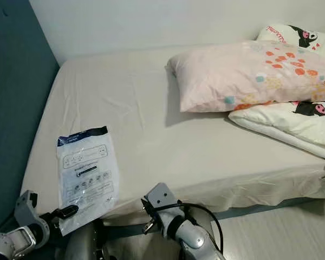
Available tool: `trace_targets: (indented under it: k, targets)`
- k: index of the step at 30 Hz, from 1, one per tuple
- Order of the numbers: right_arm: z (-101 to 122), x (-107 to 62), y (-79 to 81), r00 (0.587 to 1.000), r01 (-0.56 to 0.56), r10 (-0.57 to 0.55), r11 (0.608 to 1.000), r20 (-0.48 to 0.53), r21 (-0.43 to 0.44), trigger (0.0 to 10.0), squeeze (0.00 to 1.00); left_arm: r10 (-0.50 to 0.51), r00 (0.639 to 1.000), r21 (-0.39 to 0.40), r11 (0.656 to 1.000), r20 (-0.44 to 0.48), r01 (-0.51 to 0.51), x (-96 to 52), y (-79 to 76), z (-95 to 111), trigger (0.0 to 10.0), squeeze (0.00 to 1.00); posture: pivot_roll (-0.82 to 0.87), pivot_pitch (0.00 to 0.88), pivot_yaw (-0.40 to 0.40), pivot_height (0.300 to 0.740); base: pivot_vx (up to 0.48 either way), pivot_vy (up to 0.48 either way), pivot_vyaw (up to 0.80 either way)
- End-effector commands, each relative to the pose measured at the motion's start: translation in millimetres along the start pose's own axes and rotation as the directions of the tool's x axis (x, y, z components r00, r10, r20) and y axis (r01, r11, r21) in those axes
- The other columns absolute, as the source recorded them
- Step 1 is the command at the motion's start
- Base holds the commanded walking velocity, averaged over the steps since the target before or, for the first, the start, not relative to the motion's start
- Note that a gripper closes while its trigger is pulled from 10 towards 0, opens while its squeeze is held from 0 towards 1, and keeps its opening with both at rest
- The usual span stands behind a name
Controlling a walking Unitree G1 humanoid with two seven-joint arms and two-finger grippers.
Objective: Clean up the room
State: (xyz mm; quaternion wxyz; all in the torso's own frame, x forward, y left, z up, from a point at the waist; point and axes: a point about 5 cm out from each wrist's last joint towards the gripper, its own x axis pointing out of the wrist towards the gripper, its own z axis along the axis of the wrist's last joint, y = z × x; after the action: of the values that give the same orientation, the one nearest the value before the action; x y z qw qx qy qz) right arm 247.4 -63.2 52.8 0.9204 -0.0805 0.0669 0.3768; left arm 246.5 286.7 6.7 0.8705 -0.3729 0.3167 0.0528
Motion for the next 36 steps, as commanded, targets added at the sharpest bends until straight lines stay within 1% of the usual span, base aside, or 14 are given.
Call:
trace_targets:
  k: [1, 2, 3, 4, 5, 6, 7, 8, 9, 19, 30, 34, 35, 36]
  targets:
    - [-1.7, -3.0, 3.1, 1.000, -0.004, 0.003, 1.000, 0.006, 0.029, 10.0, 0.00, -0.009, 1.000, -0.063, 0.998, -0.016, 0.008, -1.6, 5.0, -7.1, 10.0, 0.00, -0.08, 0.301, -0.058, 0.570, 0.000, 0.000, 0.00]
    - [-2.9, -4.2, 2.6, 1.000, 0.002, -0.002, 0.999, 0.002, 0.039, 10.0, 0.00, -0.060, 0.998, -0.136, 0.989, 0.004, 0.060, -0.8, 0.1, -7.1, 10.0, 0.00, -0.08, 0.299, -0.057, 0.570, 0.000, 0.000, 0.00]
    - [-2.9, -4.2, 2.6, 1.000, 0.002, -0.002, 0.999, 0.002, 0.039, 10.0, 0.00, -0.060, 0.998, -0.136, 0.989, 0.004, 0.060, -0.8, 0.1, -7.1, 10.0, 0.00, -0.08, 0.299, -0.057, 0.570, 0.000, 0.000, 0.00]
    - [-3.7, -4.9, 2.3, 1.000, 0.005, -0.005, 0.999, 0.000, 0.046, 10.0, 0.00, -0.093, 0.995, -0.179, 0.979, 0.019, 0.095, -0.4, -3.1, -6.7, 10.0, 0.00, -0.08, 0.299, -0.057, 0.570, 0.000, 0.000, 0.00]
    - [-3.7, -4.9, 2.3, 1.000, 0.005, -0.005, 0.999, 0.000, 0.046, 10.0, 0.00, -0.093, 0.995, -0.179, 0.979, 0.019, 0.095, -0.4, -3.1, -6.7, 10.0, 0.00, -0.08, 0.299, -0.057, 0.570, 0.000, 0.000, 0.00]
    - [-4.8, -5.6, 2.3, 1.000, 0.007, -0.007, 0.999, -0.004, 0.050, 10.0, 0.00, -0.158, 0.987, -0.202, 0.966, 0.023, 0.159, -0.3, -9.0, -9.5, 10.0, 0.00, -0.08, 0.292, -0.054, 0.570, 0.000, 0.000, 0.00]
    - [-4.8, -5.6, 2.3, 1.000, 0.007, -0.007, 0.999, -0.004, 0.050, 10.0, 0.00, -0.158, 0.987, -0.202, 0.966, 0.023, 0.159, -0.3, -9.0, -9.5, 10.0, 0.00, -0.08, 0.292, -0.054, 0.570, 0.000, 0.000, 0.00]
    - [-5.9, -6.0, 2.4, 1.000, 0.009, -0.008, 0.999, -0.007, 0.053, 10.0, 0.00, -0.203, 0.979, -0.216, 0.955, 0.021, 0.203, -0.1, -13.4, -13.5, 7.6, 0.00, -0.08, 0.288, -0.054, 0.570, 0.000, 0.000, 0.00]
    - [-6.5, -6.1, 2.4, 1.000, 0.009, -0.008, 0.998, -0.010, 0.056, 10.0, 0.00, -0.235, 0.972, -0.222, 0.946, 0.026, 0.235, 0.3, -16.3, -17.0, 0.0, 0.00, -0.08, 0.285, -0.053, 0.570, 0.000, 0.000, 0.00]
    - [-7.3, -3.3, 3.7, 1.000, 0.006, -0.005, 0.998, -0.015, 0.058, 10.0, 0.00, -0.276, 0.960, -0.241, 0.930, 0.046, 0.279, -0.4, -17.7, -28.8, 0.0, 0.00, -0.07, 0.266, -0.048, 0.570, 0.000, 0.000, 0.00]
    - [-8.8, -2.5, 3.7, 1.000, 0.012, -0.011, 0.998, -0.021, 0.059, 10.0, 0.00, -0.287, 0.954, -0.252, 0.920, 0.081, 0.299, -4.4, -20.0, -29.2, 0.0, 0.00, -0.07, 0.254, -0.045, 0.570, 0.000, 0.000, 0.00]
    - [-8.8, -1.5, 2.7, 1.000, 0.016, -0.015, 0.998, -0.019, 0.058, 10.0, 0.00, -0.345, 0.933, -0.197, 0.912, 0.105, 0.360, -7.3, -29.0, -23.3, 0.0, 0.00, -0.07, 0.250, -0.045, 0.570, 0.000, 0.000, 0.00]
    - [-7.7, -1.0, 0.9, 1.000, 0.022, -0.021, 0.998, -0.013, 0.053, 10.0, 0.00, -0.387, 0.918, -0.107, 0.913, 0.089, 0.395, -8.8, -39.9, -20.4, 0.0, 0.00, -0.06, 0.240, -0.043, 0.570, 0.000, 0.000, 0.00]
    - [-4.7, -0.4, -3.5, 0.999, 0.041, -0.041, 0.998, 0.001, 0.044, 10.0, 0.00, -0.465, 0.882, 0.022, 0.885, 0.074, 0.465, -12.3, -62.1, -15.9, 0.0, 0.00, -0.05, 0.229, -0.043, 0.570, 0.000, 0.000, 0.00]
